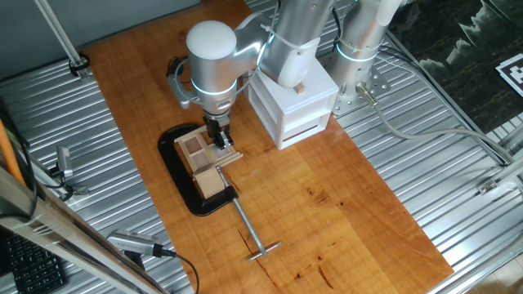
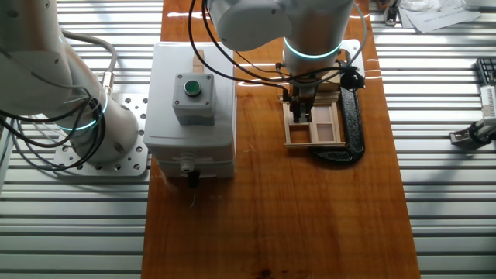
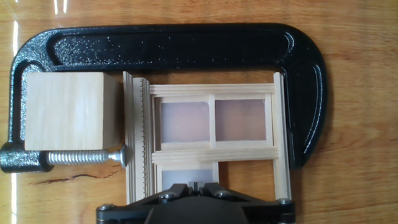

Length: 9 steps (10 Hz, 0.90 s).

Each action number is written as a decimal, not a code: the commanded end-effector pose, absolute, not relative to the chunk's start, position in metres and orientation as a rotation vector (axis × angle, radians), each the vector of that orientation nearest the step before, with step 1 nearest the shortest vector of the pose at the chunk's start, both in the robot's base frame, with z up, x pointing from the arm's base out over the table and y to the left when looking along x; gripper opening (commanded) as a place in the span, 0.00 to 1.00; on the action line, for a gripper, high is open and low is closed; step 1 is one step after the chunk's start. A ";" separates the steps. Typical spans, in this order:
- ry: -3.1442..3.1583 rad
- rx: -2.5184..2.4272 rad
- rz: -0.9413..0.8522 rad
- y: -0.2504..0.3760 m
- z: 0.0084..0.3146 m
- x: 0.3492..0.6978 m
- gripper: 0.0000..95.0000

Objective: Close a sliding window

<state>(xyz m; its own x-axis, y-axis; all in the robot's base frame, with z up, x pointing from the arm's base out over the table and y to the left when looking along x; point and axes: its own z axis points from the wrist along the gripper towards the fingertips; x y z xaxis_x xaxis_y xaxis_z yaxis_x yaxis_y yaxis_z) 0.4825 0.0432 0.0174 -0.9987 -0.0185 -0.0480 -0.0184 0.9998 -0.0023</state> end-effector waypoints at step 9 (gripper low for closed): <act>3.116 -0.026 -0.009 0.043 0.017 0.482 0.00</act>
